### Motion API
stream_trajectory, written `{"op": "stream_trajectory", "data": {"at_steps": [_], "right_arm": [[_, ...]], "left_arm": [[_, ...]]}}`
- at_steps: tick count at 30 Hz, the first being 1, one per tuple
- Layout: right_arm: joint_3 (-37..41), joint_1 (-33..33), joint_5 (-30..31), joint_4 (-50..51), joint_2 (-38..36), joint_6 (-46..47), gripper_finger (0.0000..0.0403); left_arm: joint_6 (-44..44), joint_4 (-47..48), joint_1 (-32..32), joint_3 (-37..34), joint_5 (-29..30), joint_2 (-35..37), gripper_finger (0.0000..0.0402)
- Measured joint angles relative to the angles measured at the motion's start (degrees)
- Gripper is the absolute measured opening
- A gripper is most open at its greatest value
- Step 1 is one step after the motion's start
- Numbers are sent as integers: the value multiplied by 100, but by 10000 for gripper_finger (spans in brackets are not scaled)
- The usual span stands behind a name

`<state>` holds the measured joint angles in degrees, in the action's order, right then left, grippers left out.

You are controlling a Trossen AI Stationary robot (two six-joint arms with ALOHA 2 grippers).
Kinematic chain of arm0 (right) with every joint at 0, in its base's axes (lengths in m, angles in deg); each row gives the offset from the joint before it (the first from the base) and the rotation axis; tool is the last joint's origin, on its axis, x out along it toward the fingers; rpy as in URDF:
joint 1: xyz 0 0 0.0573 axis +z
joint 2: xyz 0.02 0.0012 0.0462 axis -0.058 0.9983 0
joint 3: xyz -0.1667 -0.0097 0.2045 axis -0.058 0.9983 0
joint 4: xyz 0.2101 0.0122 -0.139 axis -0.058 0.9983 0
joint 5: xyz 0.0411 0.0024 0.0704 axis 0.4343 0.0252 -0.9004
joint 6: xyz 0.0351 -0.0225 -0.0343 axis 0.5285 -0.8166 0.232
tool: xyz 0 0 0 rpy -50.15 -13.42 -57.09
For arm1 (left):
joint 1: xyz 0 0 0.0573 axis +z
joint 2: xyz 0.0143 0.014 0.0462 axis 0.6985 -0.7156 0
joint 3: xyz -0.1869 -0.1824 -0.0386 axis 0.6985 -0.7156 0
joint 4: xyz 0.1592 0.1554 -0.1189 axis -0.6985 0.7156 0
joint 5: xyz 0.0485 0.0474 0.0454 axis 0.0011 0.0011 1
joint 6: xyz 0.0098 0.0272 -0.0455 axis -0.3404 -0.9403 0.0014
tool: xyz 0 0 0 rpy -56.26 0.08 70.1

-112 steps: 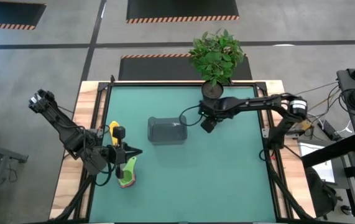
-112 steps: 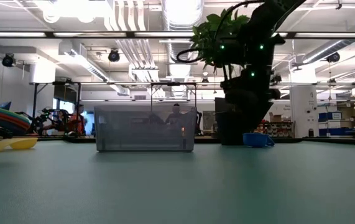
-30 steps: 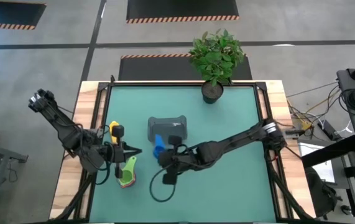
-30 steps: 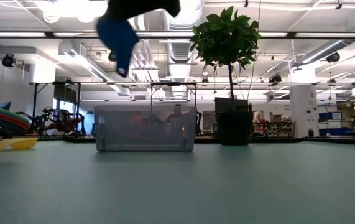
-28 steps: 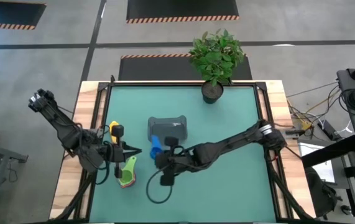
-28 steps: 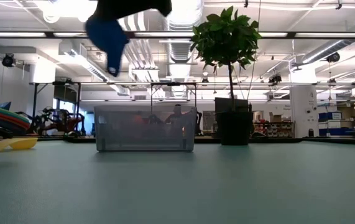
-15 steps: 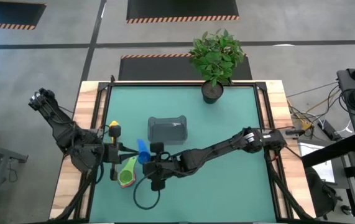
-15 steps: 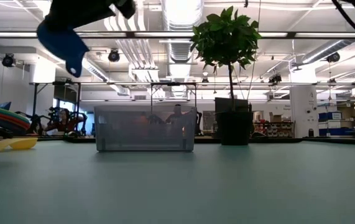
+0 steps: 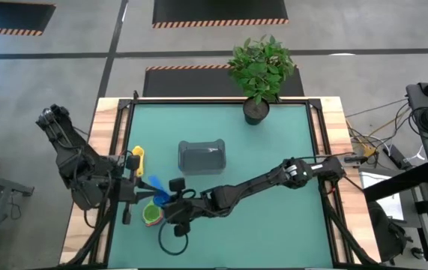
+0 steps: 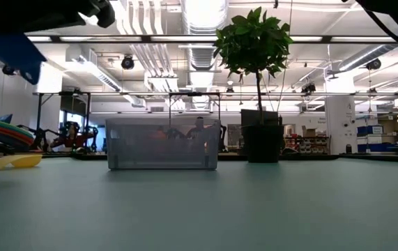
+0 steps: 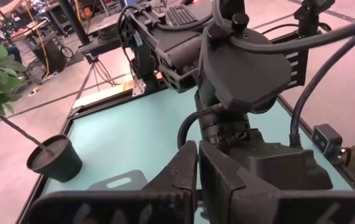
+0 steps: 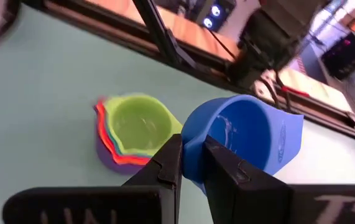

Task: Nest measuring cups in basket
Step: Stack the blue measuring cup on top of the green measuring cup

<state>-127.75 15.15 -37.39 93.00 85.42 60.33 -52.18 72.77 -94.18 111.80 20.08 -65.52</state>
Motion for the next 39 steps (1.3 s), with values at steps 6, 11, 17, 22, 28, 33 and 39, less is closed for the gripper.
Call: {"op": "stream_trajectory", "data": {"at_steps": [6,11,17,22,28,33,39], "right_arm": [[43,-26,-546,-614,55,-18,38],[67,-26,-693,-1069,297,-219,38],[71,-24,-696,-1352,535,-627,38],[72,-26,-689,-1338,592,-794,38],[97,-53,-692,-1326,592,-733,38],[99,-53,-731,-1330,592,-749,51],[104,-74,-731,-1330,592,-597,79]], "left_arm": [[2,-3,-6,0,4,6,0],[2,-4,-8,0,4,8,0],[4,-2,-8,0,4,8,0],[4,-3,-8,0,4,8,0],[4,-5,-8,0,4,8,0],[4,-5,-8,0,4,8,0],[4,-6,-8,0,4,8,0]]}}
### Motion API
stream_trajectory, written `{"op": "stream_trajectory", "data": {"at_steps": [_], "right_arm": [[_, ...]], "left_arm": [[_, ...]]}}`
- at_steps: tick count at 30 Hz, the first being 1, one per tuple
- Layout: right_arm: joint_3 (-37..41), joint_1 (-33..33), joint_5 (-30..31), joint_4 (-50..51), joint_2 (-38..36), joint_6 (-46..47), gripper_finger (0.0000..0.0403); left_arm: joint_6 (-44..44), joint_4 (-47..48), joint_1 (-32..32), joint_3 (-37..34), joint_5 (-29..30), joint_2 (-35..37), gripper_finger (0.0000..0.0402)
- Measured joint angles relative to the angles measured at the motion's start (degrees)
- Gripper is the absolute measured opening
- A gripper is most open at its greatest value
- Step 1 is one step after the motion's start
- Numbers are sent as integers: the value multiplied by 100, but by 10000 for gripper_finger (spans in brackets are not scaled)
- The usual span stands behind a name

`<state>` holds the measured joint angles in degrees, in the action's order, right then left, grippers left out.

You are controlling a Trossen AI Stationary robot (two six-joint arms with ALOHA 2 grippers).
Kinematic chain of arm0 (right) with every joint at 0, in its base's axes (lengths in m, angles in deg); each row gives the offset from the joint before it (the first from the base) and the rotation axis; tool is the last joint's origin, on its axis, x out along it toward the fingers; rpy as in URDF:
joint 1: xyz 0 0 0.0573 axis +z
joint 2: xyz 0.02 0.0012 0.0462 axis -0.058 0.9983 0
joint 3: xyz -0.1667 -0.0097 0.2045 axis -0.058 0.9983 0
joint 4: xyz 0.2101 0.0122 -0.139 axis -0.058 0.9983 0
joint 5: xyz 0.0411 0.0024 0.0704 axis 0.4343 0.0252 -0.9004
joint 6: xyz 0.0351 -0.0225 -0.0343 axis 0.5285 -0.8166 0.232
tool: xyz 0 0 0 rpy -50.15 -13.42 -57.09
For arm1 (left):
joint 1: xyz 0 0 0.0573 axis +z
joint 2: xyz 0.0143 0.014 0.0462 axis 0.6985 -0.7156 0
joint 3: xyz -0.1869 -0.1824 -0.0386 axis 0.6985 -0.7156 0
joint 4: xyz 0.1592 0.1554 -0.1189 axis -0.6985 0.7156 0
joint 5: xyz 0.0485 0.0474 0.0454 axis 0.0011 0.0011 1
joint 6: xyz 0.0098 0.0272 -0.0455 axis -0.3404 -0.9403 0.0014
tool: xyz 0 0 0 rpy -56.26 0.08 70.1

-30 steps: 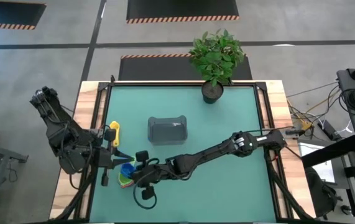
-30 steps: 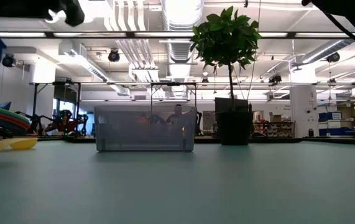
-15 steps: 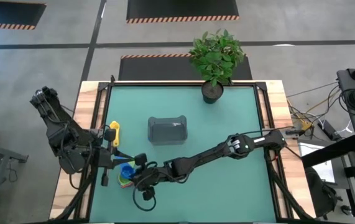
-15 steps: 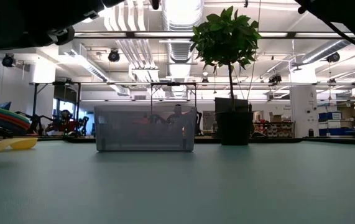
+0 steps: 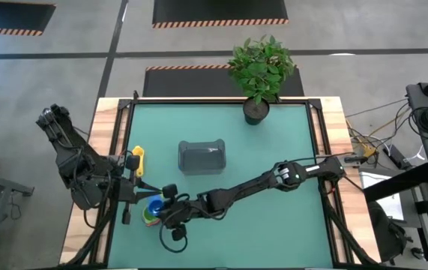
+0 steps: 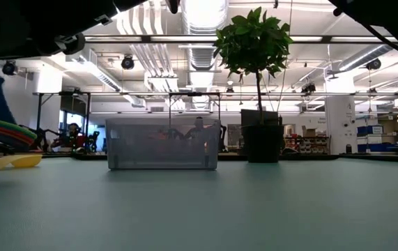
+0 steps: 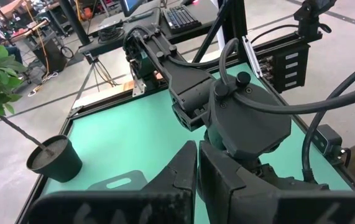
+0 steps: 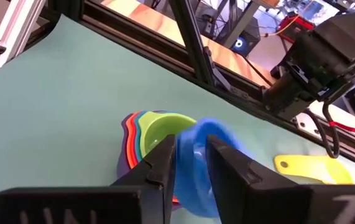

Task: Nest measuring cups in basket
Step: Stack the blue measuring cup on top of the green measuring cup

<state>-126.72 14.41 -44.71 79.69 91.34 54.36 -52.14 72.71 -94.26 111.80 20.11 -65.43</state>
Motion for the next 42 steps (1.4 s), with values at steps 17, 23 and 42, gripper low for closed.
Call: {"op": "stream_trajectory", "data": {"at_steps": [17,23,42], "right_arm": [[4,-14,-405,-123,0,177,86],[31,-15,-452,-520,0,348,64],[33,-15,-452,-591,0,387,52]], "left_arm": [[-8,-4,0,0,0,0,0],[-63,-88,0,0,2,0,0],[-61,-122,0,0,0,0,0]]}}
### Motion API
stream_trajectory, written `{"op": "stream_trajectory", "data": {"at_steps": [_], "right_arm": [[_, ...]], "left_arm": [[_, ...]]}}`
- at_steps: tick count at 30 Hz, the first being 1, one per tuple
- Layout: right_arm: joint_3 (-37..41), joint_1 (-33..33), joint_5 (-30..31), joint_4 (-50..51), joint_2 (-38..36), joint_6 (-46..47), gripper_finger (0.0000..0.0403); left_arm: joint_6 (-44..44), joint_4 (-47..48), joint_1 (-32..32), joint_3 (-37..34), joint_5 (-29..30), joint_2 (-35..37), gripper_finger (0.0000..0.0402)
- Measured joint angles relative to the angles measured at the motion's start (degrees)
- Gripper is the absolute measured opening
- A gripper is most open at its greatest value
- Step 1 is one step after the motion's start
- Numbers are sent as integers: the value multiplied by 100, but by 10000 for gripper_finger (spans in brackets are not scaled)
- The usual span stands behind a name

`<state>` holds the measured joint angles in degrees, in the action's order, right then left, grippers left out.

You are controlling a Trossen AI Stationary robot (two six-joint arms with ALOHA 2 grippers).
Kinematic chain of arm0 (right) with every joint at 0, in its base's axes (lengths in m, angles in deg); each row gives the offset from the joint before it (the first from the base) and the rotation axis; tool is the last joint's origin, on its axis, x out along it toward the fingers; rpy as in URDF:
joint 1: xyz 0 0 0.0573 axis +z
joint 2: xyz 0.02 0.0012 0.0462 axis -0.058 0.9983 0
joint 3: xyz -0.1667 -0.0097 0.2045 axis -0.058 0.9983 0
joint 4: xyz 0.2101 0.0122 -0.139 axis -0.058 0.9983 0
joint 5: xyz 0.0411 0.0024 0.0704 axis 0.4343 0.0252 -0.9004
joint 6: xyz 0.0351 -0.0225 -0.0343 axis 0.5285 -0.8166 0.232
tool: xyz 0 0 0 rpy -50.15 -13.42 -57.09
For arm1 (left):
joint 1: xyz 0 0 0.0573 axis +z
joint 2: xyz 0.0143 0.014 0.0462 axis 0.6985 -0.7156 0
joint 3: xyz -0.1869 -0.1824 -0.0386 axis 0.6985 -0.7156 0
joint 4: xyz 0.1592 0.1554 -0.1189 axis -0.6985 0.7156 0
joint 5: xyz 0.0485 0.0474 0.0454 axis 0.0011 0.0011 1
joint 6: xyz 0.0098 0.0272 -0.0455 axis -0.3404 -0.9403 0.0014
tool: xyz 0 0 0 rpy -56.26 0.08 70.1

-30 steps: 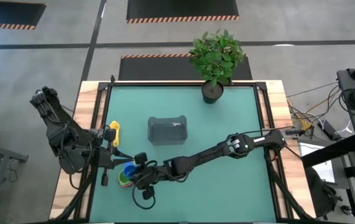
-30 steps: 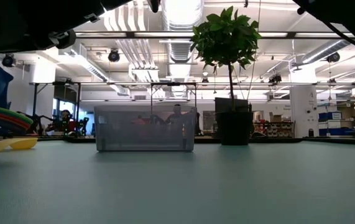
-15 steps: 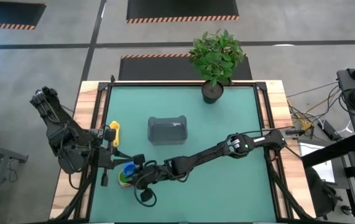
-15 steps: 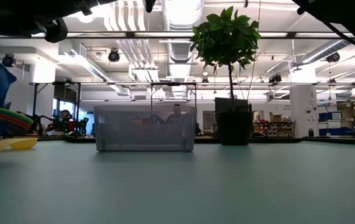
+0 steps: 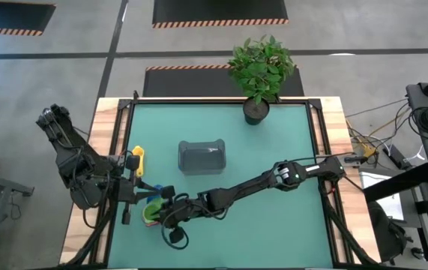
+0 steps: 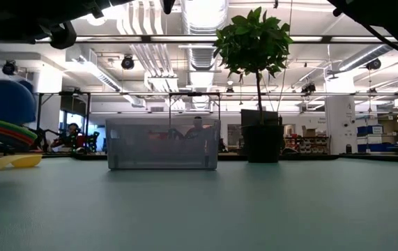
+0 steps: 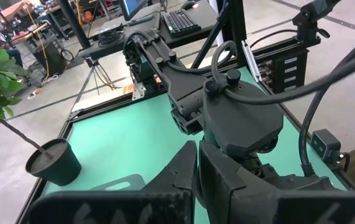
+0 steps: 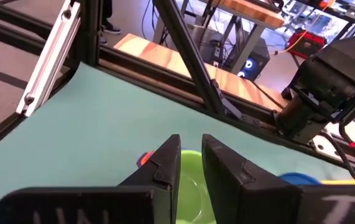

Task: Nest measuring cups in basket
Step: Stack the blue measuring cup on top of the green measuring cup

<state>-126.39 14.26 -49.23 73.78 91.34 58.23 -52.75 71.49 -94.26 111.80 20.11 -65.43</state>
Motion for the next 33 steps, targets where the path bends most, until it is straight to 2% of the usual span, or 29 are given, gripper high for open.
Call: {"op": "stream_trajectory", "data": {"at_steps": [4,7,12,16,19,21,27,30,33], "right_arm": [[4,25,4,203,-14,-108,51],[9,141,59,702,-165,-306,48],[7,505,793,2199,-714,-586,26],[4,632,1363,3632,-1071,-352,11],[97,643,1404,4489,-1296,40,9],[290,643,1408,4759,-1479,226,9],[1447,645,1561,4508,-2163,363,9],[2361,644,1706,3861,-2708,346,9],[3466,641,1720,2799,-3373,193,9]], "left_arm": [[248,116,0,0,4,0,0],[882,567,0,0,0,0,0],[2301,1509,9,-10,2,-32,0],[3218,2001,32,-15,-2,-153,0],[3633,2283,171,-17,-41,-308,0],[3900,2456,339,-20,-294,-412,0],[4176,2758,1157,-88,-1505,-898,0],[4183,3020,1615,-171,-2088,-1197,0],[4181,3191,2037,-343,-2524,-1442,0]]}}
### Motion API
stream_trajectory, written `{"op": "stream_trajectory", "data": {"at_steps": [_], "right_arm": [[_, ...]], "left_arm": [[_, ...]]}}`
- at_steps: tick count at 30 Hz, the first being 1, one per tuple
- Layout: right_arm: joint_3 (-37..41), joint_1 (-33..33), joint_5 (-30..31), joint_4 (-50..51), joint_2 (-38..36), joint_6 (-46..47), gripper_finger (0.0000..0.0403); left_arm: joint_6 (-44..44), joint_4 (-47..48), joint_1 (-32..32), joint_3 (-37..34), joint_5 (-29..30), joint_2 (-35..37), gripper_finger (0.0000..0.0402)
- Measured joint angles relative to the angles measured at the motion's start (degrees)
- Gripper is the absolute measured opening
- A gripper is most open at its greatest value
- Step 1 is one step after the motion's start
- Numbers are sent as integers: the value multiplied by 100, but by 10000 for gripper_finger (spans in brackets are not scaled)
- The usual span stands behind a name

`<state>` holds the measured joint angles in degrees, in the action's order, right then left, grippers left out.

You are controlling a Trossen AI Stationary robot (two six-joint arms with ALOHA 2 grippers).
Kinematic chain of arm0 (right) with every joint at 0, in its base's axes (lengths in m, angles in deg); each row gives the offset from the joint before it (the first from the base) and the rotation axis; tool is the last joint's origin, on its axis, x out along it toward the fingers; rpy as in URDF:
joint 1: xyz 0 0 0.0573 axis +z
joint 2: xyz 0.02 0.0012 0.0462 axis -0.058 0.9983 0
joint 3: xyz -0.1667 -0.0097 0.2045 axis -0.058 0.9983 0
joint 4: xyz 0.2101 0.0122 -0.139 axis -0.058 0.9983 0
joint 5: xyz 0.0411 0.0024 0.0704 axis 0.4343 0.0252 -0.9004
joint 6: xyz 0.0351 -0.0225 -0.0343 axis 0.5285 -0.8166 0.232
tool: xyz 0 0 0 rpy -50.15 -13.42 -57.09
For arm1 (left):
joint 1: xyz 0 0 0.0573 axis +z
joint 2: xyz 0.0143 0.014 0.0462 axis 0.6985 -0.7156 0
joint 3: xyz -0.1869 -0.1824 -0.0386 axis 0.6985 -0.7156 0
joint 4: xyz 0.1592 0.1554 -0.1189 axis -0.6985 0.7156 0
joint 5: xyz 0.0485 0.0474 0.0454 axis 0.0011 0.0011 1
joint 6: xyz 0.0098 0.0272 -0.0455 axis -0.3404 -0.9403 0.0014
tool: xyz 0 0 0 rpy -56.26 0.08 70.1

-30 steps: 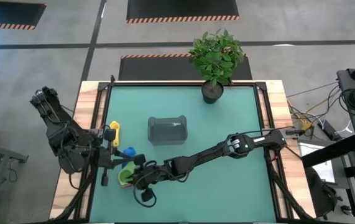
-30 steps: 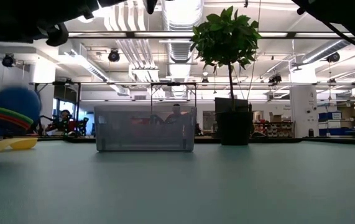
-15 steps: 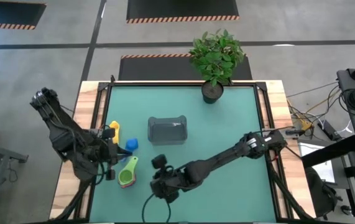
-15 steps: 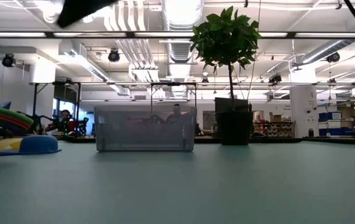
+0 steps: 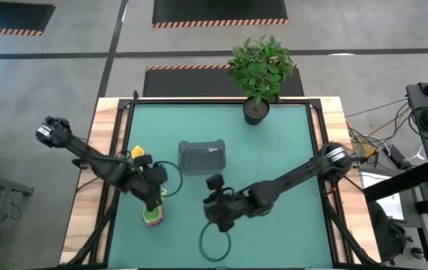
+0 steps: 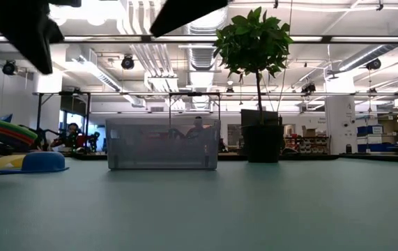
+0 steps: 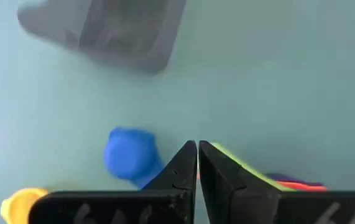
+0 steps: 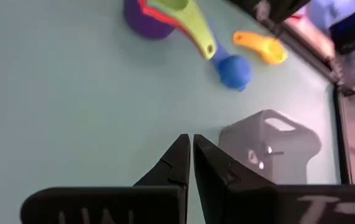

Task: Nest measuring cups in basket
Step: Stack the blue measuring cup on top of the green measuring cup

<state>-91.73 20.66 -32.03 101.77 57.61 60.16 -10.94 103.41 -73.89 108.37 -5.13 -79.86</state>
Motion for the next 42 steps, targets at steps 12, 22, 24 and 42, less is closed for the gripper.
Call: {"op": "stream_trajectory", "data": {"at_steps": [12,22,24,42], "right_arm": [[3035,-305,-68,-3690,-1892,-1278,8],[3858,-548,-197,-4111,-2665,-1488,8],[4000,-551,-219,-4121,-2789,-1450,9],[4191,-555,-216,-4134,-3036,-1322,9]], "left_arm": [[1,-17,1536,-759,-814,-560,1],[416,-356,2013,-881,-971,-606,123],[553,-387,2011,-968,-960,-610,168],[789,-1253,2002,-1844,-639,-610,296]]}}
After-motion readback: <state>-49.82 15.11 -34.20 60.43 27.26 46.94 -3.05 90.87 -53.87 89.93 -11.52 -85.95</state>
